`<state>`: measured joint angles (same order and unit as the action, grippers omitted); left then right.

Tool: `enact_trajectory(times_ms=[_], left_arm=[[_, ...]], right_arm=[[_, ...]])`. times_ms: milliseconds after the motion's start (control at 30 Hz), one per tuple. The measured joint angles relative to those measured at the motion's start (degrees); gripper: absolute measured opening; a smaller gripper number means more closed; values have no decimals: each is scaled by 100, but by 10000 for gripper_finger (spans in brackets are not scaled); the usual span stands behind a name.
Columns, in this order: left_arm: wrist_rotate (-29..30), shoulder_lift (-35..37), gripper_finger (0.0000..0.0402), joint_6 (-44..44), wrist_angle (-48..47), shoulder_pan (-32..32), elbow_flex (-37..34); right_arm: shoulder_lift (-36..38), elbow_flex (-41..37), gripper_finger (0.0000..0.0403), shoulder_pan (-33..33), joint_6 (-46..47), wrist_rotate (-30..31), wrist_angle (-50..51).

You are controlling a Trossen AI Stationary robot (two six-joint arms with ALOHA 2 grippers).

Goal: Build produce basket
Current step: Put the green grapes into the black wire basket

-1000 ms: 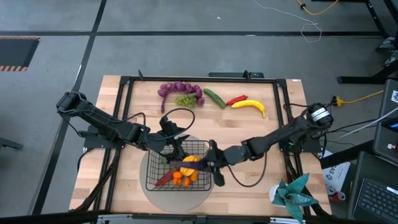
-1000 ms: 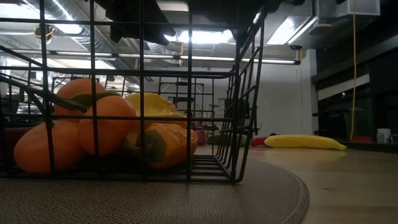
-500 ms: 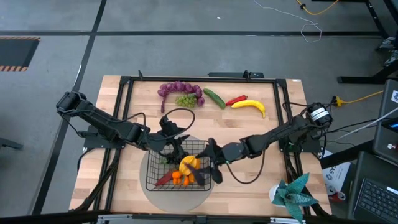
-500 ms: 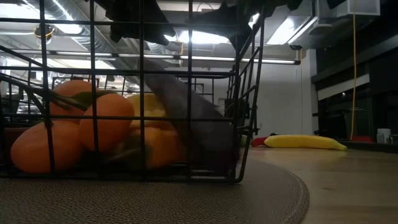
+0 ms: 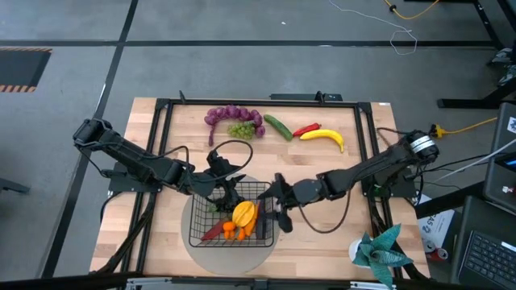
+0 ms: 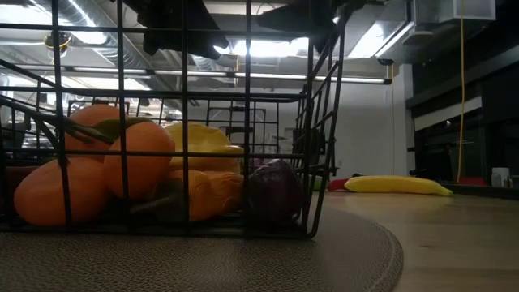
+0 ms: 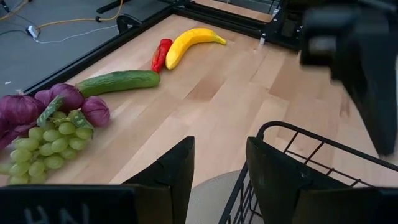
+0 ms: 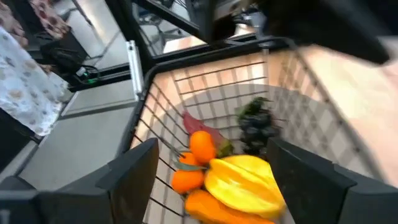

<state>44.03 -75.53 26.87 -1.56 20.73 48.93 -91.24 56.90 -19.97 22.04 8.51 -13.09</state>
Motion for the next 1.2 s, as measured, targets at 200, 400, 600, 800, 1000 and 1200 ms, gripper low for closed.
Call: enact_trajectory(times_ms=[200, 400, 600, 800, 1000, 1200], left_arm=[[0, 0, 140, 0, -15, 0, 0], [0, 0, 140, 3, -39, 2, 0], [-60, 0, 140, 11, -48, 2, 0], [-175, 0, 140, -87, -63, 1, 0], [-148, 300, 140, 154, -455, -549, 187], [-1137, 489, 140, 537, -1642, -1854, 487]], right_arm=[[798, 2, 302, 209, 109, 40, 1195], [1579, 2, 302, 290, 323, 618, 2079], [2211, 2, 302, 284, 341, 1201, 2613], [2420, 2, 302, 289, 622, 1306, 3120], [2422, 2, 302, 287, 787, 1292, 3441], [2420, 2, 302, 287, 779, 1290, 3635]])
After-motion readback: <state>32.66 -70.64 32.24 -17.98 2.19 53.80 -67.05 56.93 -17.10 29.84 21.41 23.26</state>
